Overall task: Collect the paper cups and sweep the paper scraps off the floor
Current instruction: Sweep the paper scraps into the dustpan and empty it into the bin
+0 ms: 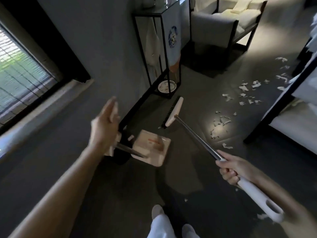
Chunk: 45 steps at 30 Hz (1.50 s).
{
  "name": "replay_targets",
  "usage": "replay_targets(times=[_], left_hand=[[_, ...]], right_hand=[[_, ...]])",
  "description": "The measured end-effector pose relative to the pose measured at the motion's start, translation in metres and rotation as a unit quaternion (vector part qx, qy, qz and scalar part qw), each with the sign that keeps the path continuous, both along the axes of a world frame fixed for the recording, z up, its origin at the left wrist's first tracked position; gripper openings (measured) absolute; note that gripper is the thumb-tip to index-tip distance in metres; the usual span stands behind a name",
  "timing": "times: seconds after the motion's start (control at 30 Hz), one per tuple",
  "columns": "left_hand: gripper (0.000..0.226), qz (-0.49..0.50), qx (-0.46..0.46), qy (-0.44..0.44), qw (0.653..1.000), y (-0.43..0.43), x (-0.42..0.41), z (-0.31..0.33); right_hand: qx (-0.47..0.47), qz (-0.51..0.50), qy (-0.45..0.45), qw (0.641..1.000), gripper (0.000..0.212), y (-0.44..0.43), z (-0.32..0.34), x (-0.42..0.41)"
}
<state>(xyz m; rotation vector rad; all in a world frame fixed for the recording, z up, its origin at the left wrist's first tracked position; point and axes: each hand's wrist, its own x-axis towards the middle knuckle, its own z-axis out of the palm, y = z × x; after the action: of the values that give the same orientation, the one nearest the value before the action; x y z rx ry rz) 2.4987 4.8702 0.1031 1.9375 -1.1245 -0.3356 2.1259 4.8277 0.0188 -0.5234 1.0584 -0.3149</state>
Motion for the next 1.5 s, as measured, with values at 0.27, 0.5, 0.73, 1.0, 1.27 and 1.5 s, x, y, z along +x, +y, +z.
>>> replay_targets(times=[0.27,0.5,0.73,1.0,1.27,1.5], left_hand=[[0.059,-0.106,0.075,0.133,0.983,-0.143,-0.060,-0.083],[0.060,-0.233,0.089,0.205,0.946,-0.289,-0.078,-0.104],[0.066,-0.336,0.099,0.227,0.909,-0.443,-0.101,-0.096],[0.063,-0.402,0.087,0.123,0.903,-0.649,-0.145,-0.106],[0.063,-0.401,0.046,0.090,0.910,-0.861,-0.195,-0.087],[0.064,-0.435,0.024,0.093,0.895,-1.067,-0.258,-0.091]], right_hand=[[0.008,-0.071,0.018,0.997,0.070,-0.080,-0.014,-0.009],[0.026,-0.182,0.037,0.982,0.047,-0.185,-0.021,-0.005],[0.023,-0.272,0.061,0.960,0.067,-0.294,-0.015,-0.014],[0.022,-0.325,0.060,0.944,0.065,-0.466,-0.032,-0.049],[0.024,-0.317,0.043,0.947,0.066,-0.659,-0.020,-0.111],[0.013,-0.347,0.050,0.937,0.064,-0.850,-0.024,-0.148]])
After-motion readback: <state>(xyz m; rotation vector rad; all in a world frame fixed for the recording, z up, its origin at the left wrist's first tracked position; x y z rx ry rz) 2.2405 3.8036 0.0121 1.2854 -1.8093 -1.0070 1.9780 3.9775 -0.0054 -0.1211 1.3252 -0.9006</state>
